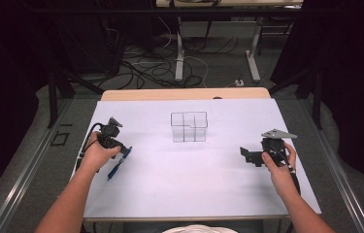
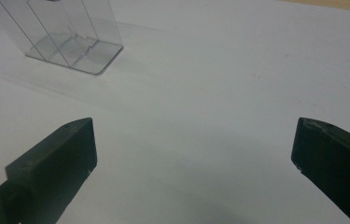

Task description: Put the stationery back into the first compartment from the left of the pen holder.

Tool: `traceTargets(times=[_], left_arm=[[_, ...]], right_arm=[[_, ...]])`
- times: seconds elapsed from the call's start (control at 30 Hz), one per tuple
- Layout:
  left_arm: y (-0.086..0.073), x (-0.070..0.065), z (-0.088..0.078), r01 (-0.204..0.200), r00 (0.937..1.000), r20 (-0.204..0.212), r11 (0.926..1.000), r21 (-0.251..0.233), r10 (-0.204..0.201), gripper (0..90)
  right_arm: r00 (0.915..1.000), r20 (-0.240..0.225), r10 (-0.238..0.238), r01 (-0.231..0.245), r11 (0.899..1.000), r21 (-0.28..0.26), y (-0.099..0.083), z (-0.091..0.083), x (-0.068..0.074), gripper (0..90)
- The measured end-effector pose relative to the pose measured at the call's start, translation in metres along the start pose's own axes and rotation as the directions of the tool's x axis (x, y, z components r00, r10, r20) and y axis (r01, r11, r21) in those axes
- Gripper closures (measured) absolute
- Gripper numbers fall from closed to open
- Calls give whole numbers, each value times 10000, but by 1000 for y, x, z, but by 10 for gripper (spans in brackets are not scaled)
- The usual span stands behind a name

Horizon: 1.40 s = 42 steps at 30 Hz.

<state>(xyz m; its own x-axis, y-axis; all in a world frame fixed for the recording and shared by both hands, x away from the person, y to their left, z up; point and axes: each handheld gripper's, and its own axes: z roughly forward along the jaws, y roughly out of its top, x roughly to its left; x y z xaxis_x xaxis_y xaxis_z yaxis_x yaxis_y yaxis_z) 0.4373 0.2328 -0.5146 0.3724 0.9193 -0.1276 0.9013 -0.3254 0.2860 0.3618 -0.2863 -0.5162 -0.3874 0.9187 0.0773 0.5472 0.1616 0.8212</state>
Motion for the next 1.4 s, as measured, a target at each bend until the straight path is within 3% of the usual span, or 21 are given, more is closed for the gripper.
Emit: traceTargets(times=[0.77, 1.4], left_arm=[[4, -10, 14, -190, 9997, -129, 9973, 703, 199, 766], [4, -10, 14, -404, 9990, -170, 9965, 734, 418, 797]], right_arm=[[10000, -61, -11, 11, 10000, 85, -1, 1, -1, 0], [10000, -17, -35, 35, 9999, 166, -1, 1, 0, 0]])
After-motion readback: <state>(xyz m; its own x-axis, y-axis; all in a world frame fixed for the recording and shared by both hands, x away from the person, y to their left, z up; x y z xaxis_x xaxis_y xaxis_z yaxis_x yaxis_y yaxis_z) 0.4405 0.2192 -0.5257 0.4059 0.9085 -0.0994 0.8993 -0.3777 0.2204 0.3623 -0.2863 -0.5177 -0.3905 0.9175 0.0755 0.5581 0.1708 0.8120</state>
